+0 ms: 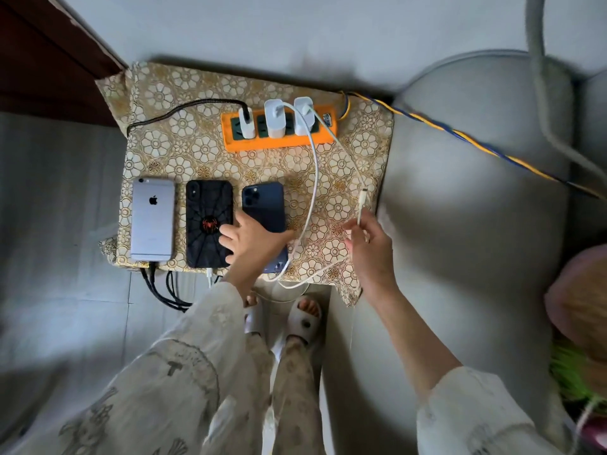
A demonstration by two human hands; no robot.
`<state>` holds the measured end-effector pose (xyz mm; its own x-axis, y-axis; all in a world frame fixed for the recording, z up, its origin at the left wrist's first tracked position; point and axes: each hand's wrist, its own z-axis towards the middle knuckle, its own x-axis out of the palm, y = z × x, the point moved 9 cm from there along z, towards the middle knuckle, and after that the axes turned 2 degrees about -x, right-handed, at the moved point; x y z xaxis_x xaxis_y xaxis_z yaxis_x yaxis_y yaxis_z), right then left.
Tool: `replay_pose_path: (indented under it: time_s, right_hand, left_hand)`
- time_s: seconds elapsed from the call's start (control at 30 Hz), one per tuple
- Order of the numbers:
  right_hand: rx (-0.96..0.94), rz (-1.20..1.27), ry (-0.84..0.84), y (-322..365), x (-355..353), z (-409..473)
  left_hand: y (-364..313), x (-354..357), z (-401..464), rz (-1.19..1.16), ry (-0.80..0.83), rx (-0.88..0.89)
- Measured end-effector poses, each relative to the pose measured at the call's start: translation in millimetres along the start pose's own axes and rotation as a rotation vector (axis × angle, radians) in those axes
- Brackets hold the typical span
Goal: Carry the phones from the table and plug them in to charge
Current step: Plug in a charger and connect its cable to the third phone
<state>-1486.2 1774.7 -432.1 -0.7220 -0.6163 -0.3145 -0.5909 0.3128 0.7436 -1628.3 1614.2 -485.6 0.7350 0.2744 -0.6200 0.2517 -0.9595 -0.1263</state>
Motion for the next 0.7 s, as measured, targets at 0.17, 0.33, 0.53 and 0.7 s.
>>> replay_pose_path:
  time_s: [0.17, 0.33, 0.53, 0.7]
  right_hand:
    - [0.063, 0.052, 0.034, 4.1, -4.9, -11.5]
    - [-0.008, 0.022, 0.197, 16.2, 9.4, -59.3]
    - [-0.021, 0.127, 0.309, 31.9, 19.3, -101.0]
    - [0.035, 0.232, 0.406, 33.1, 29.4, -115.7]
  left_hand:
    - [10.6, -9.5, -19.7, -0.733, 0.424, -0.122]
    - [10.9, -25.4, -65.2, -1.034, 0.659, -0.029]
    - [16.1, -46.9, -89.0, -1.253, 0.528, -0.02]
    - [12.7, -52.0, -105.4, -1.472, 0.57, -0.041]
